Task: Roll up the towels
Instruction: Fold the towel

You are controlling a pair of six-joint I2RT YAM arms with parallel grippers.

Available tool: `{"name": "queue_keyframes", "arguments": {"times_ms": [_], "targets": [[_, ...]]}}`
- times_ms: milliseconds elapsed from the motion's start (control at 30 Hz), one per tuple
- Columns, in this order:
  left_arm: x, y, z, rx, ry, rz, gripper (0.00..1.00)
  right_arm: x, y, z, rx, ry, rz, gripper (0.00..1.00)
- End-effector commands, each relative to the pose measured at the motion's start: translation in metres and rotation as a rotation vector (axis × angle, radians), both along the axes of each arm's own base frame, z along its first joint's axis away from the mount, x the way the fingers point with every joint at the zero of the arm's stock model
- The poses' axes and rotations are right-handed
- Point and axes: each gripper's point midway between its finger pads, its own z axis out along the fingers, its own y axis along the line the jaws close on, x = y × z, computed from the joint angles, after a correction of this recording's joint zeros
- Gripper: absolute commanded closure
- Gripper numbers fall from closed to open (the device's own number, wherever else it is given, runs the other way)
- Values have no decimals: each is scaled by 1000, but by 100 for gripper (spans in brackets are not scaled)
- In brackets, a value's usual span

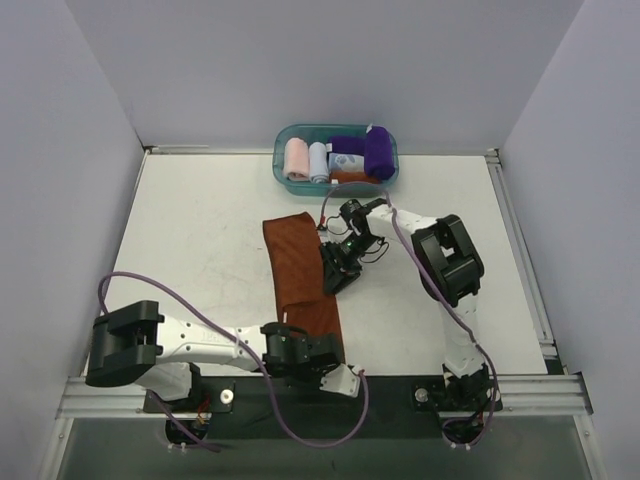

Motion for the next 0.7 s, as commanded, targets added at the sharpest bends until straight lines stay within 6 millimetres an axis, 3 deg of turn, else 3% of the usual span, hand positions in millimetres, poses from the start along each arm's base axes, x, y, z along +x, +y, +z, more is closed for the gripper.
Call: {"name": "queue_keyframes", "arguments": {"times_ms": [0, 133, 233, 333, 467, 667], "targets": [[-26, -11, 35, -80, 135, -69, 100, 17, -10, 33, 21, -171, 45, 62], [-39, -19, 70, -146, 277, -94, 100, 29, -11, 60, 53, -247, 31, 52], [-28, -27, 90, -175, 348, -41, 100, 43, -16, 70, 66, -263, -6, 46], [3, -33, 99, -198, 366, 28, 100, 58, -22, 76, 69, -271, -40, 43], [38, -32, 96, -210, 415, 111, 100, 72, -31, 81, 73, -279, -77, 42], [92, -21, 73, -203, 447, 254, 100, 73, -37, 77, 62, -271, -80, 42]]}}
